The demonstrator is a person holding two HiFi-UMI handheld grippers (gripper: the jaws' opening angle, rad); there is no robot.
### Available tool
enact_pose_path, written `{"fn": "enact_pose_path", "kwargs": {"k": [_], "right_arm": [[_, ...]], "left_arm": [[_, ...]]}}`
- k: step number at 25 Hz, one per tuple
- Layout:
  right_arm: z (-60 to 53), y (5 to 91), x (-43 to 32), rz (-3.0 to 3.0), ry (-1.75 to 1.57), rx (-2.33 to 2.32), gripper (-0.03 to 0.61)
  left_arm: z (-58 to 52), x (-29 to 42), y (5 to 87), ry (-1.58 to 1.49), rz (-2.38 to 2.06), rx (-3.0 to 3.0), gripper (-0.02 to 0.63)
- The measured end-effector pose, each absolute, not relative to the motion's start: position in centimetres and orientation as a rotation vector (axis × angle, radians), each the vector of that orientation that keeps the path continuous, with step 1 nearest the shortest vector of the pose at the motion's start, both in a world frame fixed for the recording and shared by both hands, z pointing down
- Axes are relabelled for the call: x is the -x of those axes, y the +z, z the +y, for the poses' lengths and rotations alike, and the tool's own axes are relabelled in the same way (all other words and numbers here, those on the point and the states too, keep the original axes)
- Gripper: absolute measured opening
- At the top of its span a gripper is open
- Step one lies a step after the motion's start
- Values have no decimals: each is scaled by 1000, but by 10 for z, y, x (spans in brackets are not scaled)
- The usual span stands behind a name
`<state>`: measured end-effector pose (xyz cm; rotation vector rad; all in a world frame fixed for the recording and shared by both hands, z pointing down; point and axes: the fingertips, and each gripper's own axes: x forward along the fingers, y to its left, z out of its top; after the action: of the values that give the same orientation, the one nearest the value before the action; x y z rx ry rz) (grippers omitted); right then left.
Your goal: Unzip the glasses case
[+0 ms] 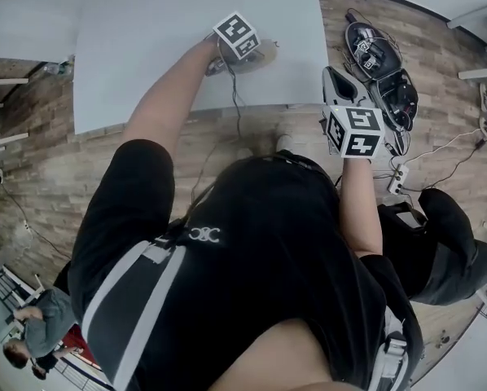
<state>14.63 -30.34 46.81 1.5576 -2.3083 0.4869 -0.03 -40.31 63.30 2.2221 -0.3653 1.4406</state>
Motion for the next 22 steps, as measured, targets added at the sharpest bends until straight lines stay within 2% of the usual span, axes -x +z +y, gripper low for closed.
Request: {"fn": "enact_pose_path", "kwargs": {"k": [1,5,13,22], "right_arm": [[-303,470,-149,-2305,489,-1556,14],[-300,476,-163,-2282,511,-1573,14],[-294,486,-178,-2276,527,-1574,14],[-297,481,-145,-2334,488,-1473,14]], "left_arm": [[-402,0,639,1465,-331,-2192,335],[-394,-5,653,1522,-213,-2107,395],[-360,-36,663,1521,-105,-2184,383],[-336,-30,637,1481,41,-2441,359]]}}
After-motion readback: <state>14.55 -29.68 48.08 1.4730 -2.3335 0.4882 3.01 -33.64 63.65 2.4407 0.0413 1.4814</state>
